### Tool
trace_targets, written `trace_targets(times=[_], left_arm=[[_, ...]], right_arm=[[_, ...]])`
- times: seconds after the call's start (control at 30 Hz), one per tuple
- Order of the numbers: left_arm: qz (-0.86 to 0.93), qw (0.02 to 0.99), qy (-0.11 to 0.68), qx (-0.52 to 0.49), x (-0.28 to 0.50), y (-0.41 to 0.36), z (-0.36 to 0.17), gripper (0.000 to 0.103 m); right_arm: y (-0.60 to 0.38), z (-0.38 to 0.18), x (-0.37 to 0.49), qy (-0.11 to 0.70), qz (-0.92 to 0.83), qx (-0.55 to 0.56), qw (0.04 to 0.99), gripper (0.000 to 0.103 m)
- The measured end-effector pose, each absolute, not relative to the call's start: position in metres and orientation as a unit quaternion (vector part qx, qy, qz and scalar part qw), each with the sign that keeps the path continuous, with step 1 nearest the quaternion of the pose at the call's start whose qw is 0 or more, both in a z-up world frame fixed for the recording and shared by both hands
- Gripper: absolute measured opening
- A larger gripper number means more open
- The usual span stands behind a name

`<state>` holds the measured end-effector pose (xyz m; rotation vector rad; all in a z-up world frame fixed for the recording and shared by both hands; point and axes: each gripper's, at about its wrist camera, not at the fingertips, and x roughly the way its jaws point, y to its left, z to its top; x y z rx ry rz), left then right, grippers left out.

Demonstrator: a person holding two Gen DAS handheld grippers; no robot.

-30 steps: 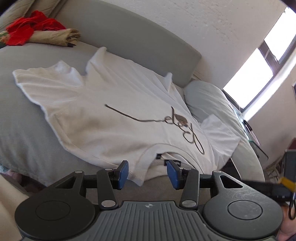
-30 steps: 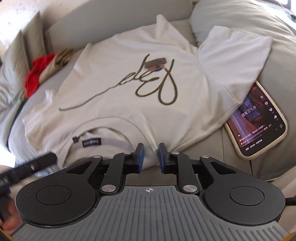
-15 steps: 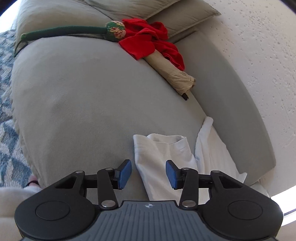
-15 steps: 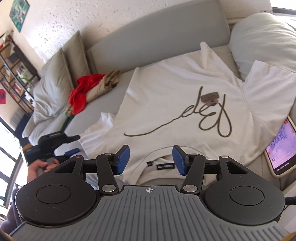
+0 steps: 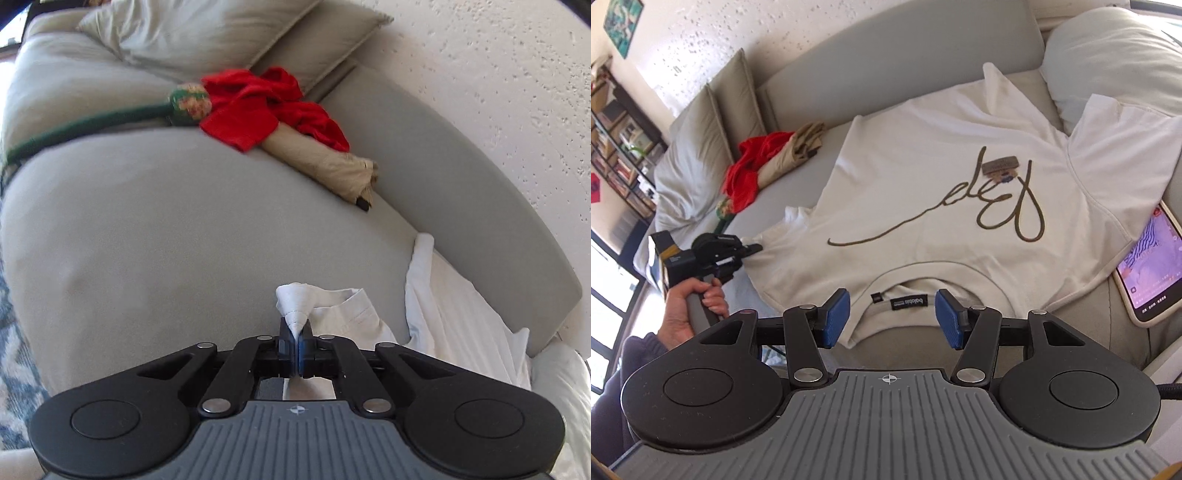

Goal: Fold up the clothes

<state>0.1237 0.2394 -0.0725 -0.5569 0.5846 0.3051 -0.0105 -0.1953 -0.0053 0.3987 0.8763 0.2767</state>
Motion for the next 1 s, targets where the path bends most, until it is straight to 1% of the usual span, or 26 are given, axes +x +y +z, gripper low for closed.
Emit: trace_targets(times=[0.07,0.2,0.27,0.4,0.47,0.5,0.53,0.57,0.6,0.73,0.87,0.93,1.0], left_arm=[[0.166,0.91,0.275,-0.26,0.117,0.241,-0.069,0.001],[0.192,0.905,0.295,-0.238,0.115,0.24,-0.074,0.002],[0.199,0.911,0.294,-0.212,0.118,0.234,-0.075,0.002],[0.199,0.925,0.296,-0.127,0.123,0.212,-0.076,0.003],[0.205,0.925,0.293,-0.125,0.117,0.208,-0.072,0.01],[0.21,0.925,0.29,-0.127,0.113,0.206,-0.07,0.016],[0.214,0.925,0.286,-0.129,0.109,0.204,-0.067,0.024],[0.219,0.924,0.283,-0.131,0.105,0.203,-0.065,0.033],[0.223,0.924,0.28,-0.133,0.101,0.201,-0.063,0.043],[0.23,0.927,0.254,-0.152,0.069,0.19,-0.038,0.046],[0.139,0.947,0.263,-0.126,0.047,0.15,-0.022,0.046],[0.089,0.953,0.267,-0.112,0.037,0.129,-0.015,0.048],[0.032,0.951,0.293,-0.091,0.034,0.106,-0.022,0.048]], right_arm=[[-0.196,-0.013,-0.013,0.431,0.136,0.192,0.871,0.057],[-0.196,-0.033,-0.016,0.458,0.145,0.2,0.854,0.057],[-0.196,-0.042,-0.018,0.472,0.146,0.204,0.845,0.057],[-0.192,-0.054,-0.026,0.491,0.153,0.201,0.833,0.058],[-0.192,-0.057,-0.031,0.493,0.16,0.198,0.832,0.059],[-0.193,-0.057,-0.033,0.493,0.164,0.198,0.831,0.059],[-0.193,-0.056,-0.035,0.492,0.167,0.198,0.832,0.059],[-0.193,-0.055,-0.037,0.489,0.169,0.197,0.833,0.064],[-0.193,-0.054,-0.038,0.486,0.172,0.197,0.834,0.066],[-0.197,-0.053,-0.042,0.481,0.183,0.204,0.833,0.067],[-0.202,-0.047,-0.047,0.461,0.182,0.2,0.845,0.067],[-0.209,-0.04,-0.049,0.435,0.18,0.202,0.859,0.067],[-0.217,-0.032,-0.051,0.398,0.177,0.212,0.875,0.067]])
